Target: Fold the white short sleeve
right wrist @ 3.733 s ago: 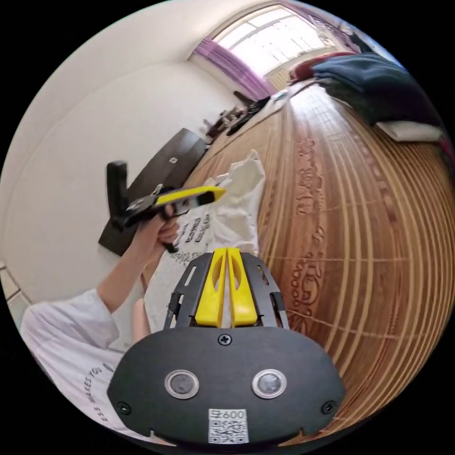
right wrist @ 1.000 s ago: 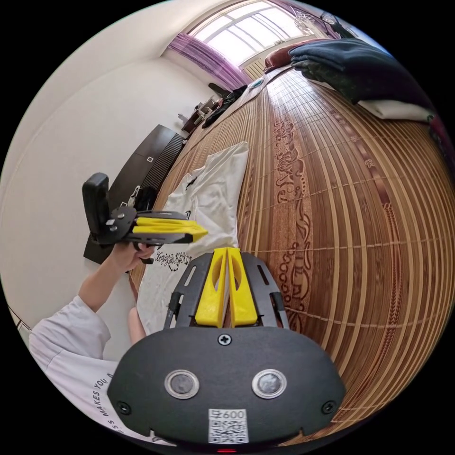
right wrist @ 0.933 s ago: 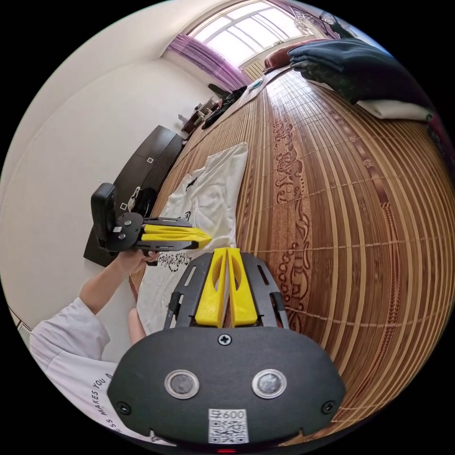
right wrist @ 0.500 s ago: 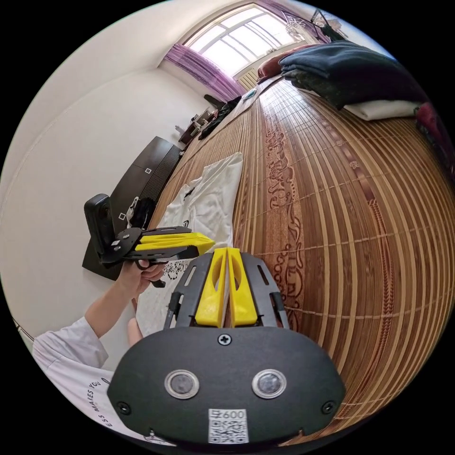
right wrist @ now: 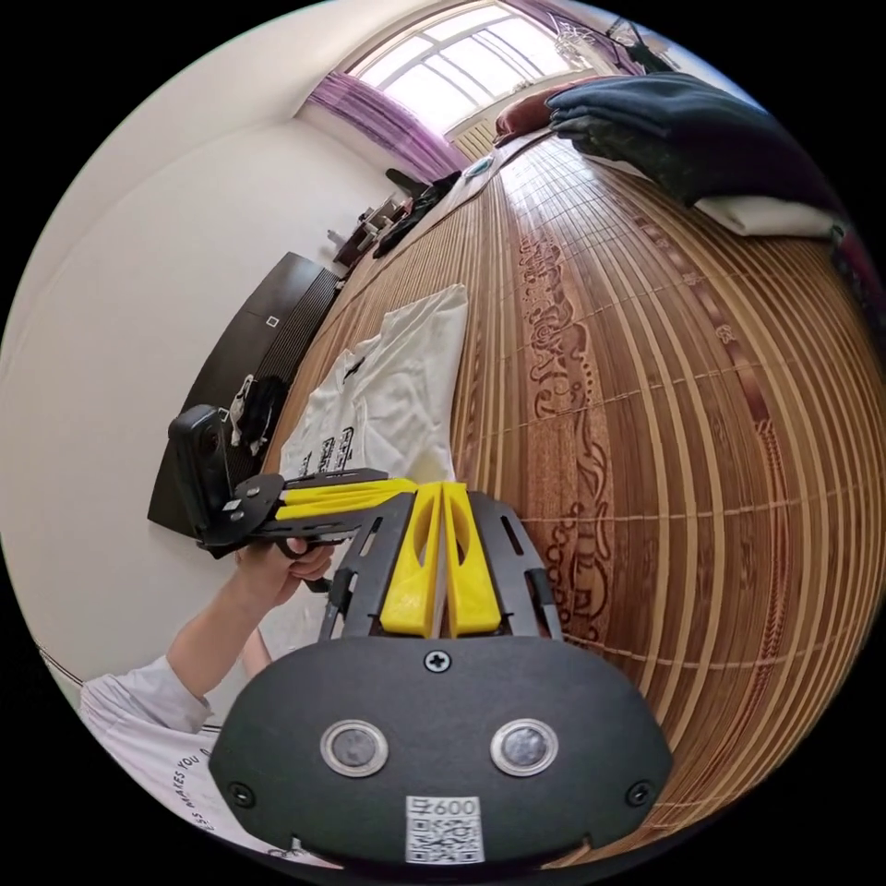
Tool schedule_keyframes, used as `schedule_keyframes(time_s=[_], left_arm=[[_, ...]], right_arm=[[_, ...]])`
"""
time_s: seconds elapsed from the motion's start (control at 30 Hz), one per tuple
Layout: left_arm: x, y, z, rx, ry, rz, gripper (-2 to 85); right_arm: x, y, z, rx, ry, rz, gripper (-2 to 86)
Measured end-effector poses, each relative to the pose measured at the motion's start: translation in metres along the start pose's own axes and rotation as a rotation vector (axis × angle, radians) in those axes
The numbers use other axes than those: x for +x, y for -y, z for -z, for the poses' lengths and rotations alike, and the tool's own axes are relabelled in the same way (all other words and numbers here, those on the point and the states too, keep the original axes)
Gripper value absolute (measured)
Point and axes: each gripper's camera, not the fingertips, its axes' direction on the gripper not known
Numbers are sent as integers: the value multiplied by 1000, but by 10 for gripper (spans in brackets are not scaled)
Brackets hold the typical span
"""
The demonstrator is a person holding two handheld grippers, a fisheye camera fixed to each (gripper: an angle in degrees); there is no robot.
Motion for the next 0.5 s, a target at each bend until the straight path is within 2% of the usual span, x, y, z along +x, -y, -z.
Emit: schedule_keyframes(time_s=[0.1,0.33,0.43,0.5], left_arm=[[-36,-21,14,2,-56,112,6],[-125,-118,62,-1,-183,307,2],[-134,-130,83,145,-219,321,2],[-132,-118,87,181,-180,294,1]], right_arm=[[-12,-3,0,2,-48,29,-8],[-10,-12,7,14,3,15,-8],[-12,-18,12,30,21,13,-8],[-15,-24,19,64,31,23,-8]])
